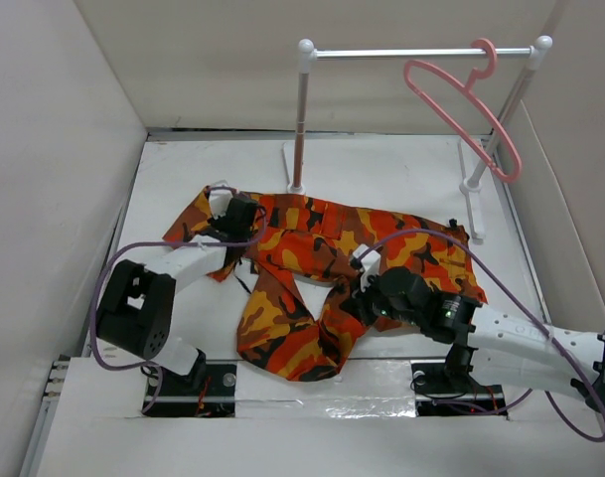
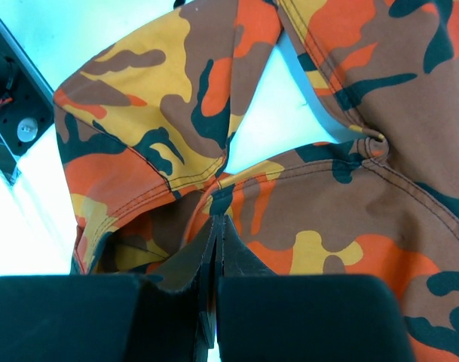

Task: Place the trousers on the hanger
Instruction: Flatten out the trousers at the center of the board.

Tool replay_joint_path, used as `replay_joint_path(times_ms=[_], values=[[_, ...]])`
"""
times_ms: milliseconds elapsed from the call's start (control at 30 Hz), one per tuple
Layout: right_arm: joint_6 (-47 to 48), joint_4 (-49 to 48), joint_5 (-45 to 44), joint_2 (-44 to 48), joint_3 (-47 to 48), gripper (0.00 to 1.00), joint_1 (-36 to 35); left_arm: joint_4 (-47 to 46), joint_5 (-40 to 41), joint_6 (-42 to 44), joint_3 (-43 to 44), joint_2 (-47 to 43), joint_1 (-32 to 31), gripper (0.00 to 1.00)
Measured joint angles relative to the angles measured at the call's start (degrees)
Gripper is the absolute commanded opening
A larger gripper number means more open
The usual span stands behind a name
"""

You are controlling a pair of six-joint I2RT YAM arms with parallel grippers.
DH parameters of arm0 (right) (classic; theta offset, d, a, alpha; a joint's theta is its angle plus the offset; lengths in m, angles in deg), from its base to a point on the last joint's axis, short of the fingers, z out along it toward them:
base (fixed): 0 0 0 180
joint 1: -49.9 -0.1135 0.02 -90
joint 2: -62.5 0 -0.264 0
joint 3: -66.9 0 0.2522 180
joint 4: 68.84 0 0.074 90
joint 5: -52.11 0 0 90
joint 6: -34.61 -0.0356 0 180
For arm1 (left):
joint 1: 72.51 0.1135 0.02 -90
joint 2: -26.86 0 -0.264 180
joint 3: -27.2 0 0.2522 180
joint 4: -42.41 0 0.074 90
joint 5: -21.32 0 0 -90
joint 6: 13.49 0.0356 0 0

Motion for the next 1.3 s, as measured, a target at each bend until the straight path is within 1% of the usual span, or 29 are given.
replay_joint_path(times_ms=[167,233,333,367,400,433,467,500,567,600,700,800,867,900,933,1000,1067,1167,1200,1233,1300], values=[[0.04,-0.76,0.33,-1.60,0.00,0.00,0.09,0.76,-0.28,-0.15,9.66,-1.88,10.43,0.00],[0.07,-0.81,0.37,-1.79,0.00,0.00,0.13,1.62,0.17,0.52,15.26,-0.39,13.90,0.00],[0.09,-0.74,0.46,-1.53,0.00,0.00,0.15,3.21,0.52,3.43,26.43,5.38,19.61,0.01],[0.09,-0.59,0.44,-1.22,0.00,0.00,0.15,3.19,0.28,4.74,29.40,7.48,21.51,0.08],[0.07,-0.44,0.44,-0.72,0.00,0.00,0.15,3.41,0.09,6.10,31.74,9.46,23.43,0.16],[0.07,-0.35,0.39,-0.15,0.00,0.00,0.15,3.65,-0.02,7.67,33.42,11.19,25.44,0.19],[0.04,-0.35,0.37,0.48,0.00,0.00,0.15,4.02,-0.02,8.96,34.58,12.85,27.43,0.24],[0.04,-0.31,0.33,1.11,0.00,0.00,0.15,4.68,0.04,10.14,35.36,14.25,29.31,0.35],[0.02,-0.02,0.28,2.60,0.00,0.00,0.15,6.36,0.15,12.81,36.57,17.16,33.05,0.36],[0.00,0.20,0.24,3.30,0.00,0.00,0.17,7.08,0.22,13.94,36.83,18.36,34.82,0.47],[-0.11,0.72,0.07,4.81,0.00,0.03,0.17,9.73,-0.94,15.76,36.98,20.11,39.54,0.66],[-0.20,1.09,0.07,5.29,0.00,0.04,0.17,13.09,-2.08,15.76,39.39,20.48,42.34,0.66],[-0.26,1.42,-0.04,5.29,0.00,0.04,0.15,13.31,-2.19,15.80,41.22,20.22,42.05,0.65],[-0.42,1.62,-0.26,5.29,0.00,0.02,0.17,13.18,-2.36,15.76,41.77,19.82,41.29,0.61],[-0.50,1.73,-0.81,5.27,-0.02,0.01,0.33,13.03,-2.89,15.56,41.88,19.19,40.09,0.59],[-1.14,1.81,-1.95,5.14,-0.02,0.00,0.76,12.31,-3.67,15.43,41.11,17.29,36.57,0.57],[-1.88,1.84,-2.93,4.85,-0.02,0.00,2.14,9.64,-3.89,15.39,37.16,13.75,31.26,0.57],[-2.54,1.68,-3.13,4.94,-0.02,0.00,5.38,8.83,-2.97,15.43,32.63,9.75,21.73,0.58],[-2.56,1.60,-2.91,5.07,-0.02,0.00,6.29,9.03,-2.84,15.52,32.30,9.64,19.06,0.61],[-2.60,1.53,-2.69,5.18,-0.02,0.00,7.21,9.29,-2.80,15.58,32.28,9.77,17.40,0.64],[-2.60,1.40,-2.01,5.57,-0.04,0.00,8.20,11.06,-2.69,15.87,32.41,10.78,16.57,0.66]])
